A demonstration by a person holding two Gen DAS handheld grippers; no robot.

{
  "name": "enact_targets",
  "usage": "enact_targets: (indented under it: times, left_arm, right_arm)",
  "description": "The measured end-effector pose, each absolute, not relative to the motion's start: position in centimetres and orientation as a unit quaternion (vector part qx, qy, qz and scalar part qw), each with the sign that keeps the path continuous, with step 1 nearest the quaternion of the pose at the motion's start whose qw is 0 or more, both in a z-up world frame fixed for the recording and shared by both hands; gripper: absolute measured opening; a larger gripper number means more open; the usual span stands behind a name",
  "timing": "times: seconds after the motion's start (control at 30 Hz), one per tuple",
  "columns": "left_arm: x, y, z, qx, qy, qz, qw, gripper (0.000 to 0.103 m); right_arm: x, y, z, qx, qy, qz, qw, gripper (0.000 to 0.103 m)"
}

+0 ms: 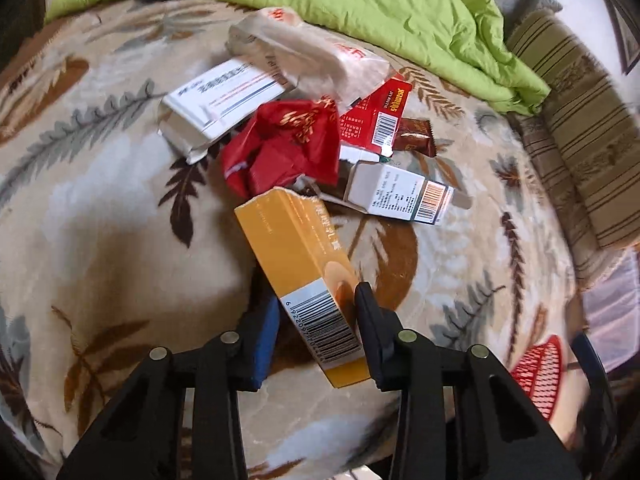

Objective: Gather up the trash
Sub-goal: 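Grasp the orange box with the left tool while the right tool grasps the white medicine box, then lift both boxes and carry them toward the red mesh basket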

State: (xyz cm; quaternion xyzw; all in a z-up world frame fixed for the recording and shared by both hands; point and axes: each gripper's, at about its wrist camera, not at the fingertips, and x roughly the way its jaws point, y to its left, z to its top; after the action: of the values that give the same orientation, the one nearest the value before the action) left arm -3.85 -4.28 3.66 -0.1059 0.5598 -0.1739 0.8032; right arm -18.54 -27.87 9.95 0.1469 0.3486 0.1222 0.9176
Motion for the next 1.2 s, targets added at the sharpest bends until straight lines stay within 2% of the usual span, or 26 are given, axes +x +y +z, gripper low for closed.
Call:
enact_targets:
  times: [0.07,0.13,0.2,0.27,0.3,0.37,0.47,0.57,0.87,0.93,1.0,1.2]
  left_arm:
    - [-3.9,-3.8,3.4,-0.114,0.559,-0.184,0.8,0.038]
    - [-3.9,-3.6,3.1,-0.12,0.555,-0.177,0.804,0.042]
    - [-3.6,-3.7,2.5,-0.124,0.559,-0.172,0.801,0.045]
    - [-3.3,-4.0,2.2,-0.132,0.558,-0.173,0.801,0.045]
    - [-3.2,-4.4,2.1,-0.126,0.556,-0.174,0.803,0.045]
    - [-3.2,-5.0,2.2,-0.113,0.548,-0.18,0.809,0.037]
    - [-3.7,-5.0,2.2,-0.115,0.544,-0.194,0.808,0.033]
    - [-4.3,-4.0,2.4,-0.129,0.549,-0.211,0.799,0.029]
    - [-6.4,1.5,3.5,-0.14,0.538,-0.202,0.807,0.029]
    - [-6.7,1.7,3.5,-0.141,0.535,-0.199,0.808,0.029]
    - [-6.8,1.9,3.3,-0.143,0.534,-0.199,0.809,0.029]
    - [-7.0,1.3,3.3,-0.137,0.529,-0.202,0.813,0.029]
  right_arm:
    - [-15.8,-27.8,10.1,0.158,0.356,0.141,0.91,0.101]
    - [-12.8,-27.3,9.8,0.164,0.373,0.149,0.901,0.092]
    - [-9.5,-27.3,8.9,0.179,0.394,0.147,0.889,0.078]
    - [-6.8,-27.2,8.1,0.195,0.403,0.156,0.88,0.07]
    - [-5.5,-27.2,7.8,0.197,0.407,0.156,0.878,0.07]
    - [-3.4,-27.1,7.0,0.198,0.419,0.143,0.875,0.065]
    - [-1.0,-26.6,5.7,0.194,0.439,0.145,0.865,0.057]
    - [-0.3,-26.0,4.4,0.196,0.46,0.157,0.852,0.054]
    - [-7.2,-22.0,4.9,0.176,0.477,0.264,0.82,0.057]
    - [-7.8,-21.6,5.9,0.152,0.471,0.262,0.829,0.065]
    - [-7.8,-21.1,6.8,0.112,0.451,0.257,0.847,0.084]
    - [-4.8,-18.2,5.4,0.007,0.461,0.261,0.848,0.084]
